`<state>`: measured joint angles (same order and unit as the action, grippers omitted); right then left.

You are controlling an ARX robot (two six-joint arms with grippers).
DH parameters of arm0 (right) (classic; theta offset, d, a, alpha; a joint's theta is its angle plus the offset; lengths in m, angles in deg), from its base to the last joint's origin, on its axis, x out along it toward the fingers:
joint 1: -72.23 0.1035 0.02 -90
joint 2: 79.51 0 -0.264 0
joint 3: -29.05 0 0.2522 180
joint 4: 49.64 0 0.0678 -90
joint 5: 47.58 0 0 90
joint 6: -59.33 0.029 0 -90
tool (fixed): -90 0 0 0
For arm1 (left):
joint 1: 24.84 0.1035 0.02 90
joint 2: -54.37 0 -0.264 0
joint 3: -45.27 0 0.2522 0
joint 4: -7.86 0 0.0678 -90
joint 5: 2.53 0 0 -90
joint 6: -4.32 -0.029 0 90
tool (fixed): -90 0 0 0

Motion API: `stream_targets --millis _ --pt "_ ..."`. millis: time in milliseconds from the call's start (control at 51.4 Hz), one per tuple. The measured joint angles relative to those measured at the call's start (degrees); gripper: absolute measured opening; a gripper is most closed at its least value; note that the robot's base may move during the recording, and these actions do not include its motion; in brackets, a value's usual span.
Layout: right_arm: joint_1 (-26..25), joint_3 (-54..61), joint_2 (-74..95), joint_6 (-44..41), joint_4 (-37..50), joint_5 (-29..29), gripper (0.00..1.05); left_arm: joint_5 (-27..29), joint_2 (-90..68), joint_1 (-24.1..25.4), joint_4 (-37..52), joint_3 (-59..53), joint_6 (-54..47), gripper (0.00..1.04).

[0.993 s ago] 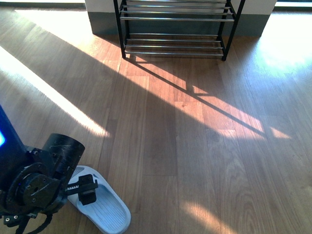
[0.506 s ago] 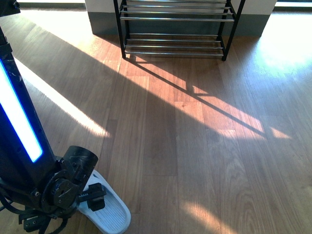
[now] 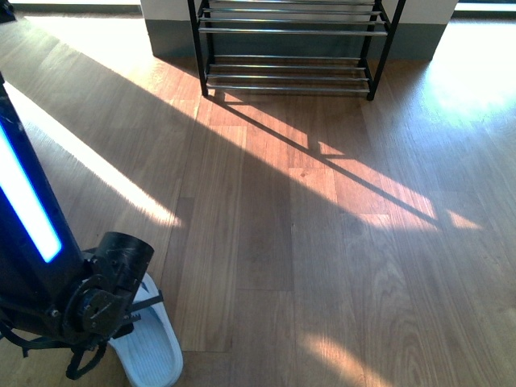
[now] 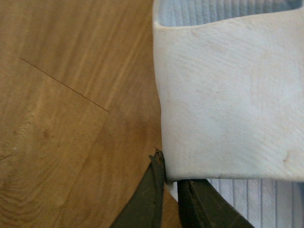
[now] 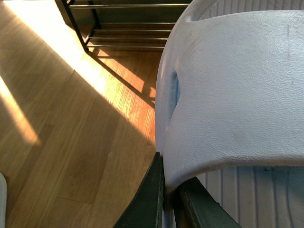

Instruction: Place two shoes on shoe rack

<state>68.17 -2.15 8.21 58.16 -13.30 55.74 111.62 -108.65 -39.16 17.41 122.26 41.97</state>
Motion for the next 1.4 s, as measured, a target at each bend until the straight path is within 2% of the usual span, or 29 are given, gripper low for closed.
stream_targets --millis 39,312,467,604,681,779,954,1090,1402 --pt "0.0 0.0 0.0 0.0 0.0 0.0 0.02 0.7 1.3 0.7 1.0 -1.1 -0.3 0.02" --pt "0.0 0.0 0.0 0.0 0.0 0.0 0.02 3.0 17.1 3.6 11.0 -11.5 -7.9 0.02" --pt "0.0 0.0 0.0 0.0 0.0 0.0 0.02 3.8 33.2 4.3 15.9 -22.9 -14.1 0.02" --pt "0.0 0.0 0.0 0.0 0.0 0.0 0.02 5.8 49.2 4.1 16.3 -32.8 -19.5 0.02" --pt "0.0 0.0 0.0 0.0 0.0 0.0 0.02 8.1 61.0 3.2 14.4 -38.4 -23.8 0.02" --pt "0.0 0.0 0.0 0.0 0.0 0.0 0.02 10.4 76.4 1.0 7.6 -42.8 -28.5 0.02" --pt "0.0 0.0 0.0 0.0 0.0 0.0 0.02 13.2 94.0 -1.7 -3.2 -44.5 -31.3 0.02" --pt "0.0 0.0 0.0 0.0 0.0 0.0 0.02 17.8 111.9 -5.0 -15.4 -44.5 -34.1 0.02" --pt "-0.1 0.0 0.0 0.0 0.0 0.0 0.02 17.9 114.7 -5.6 -16.3 -44.5 -35.5 0.02"
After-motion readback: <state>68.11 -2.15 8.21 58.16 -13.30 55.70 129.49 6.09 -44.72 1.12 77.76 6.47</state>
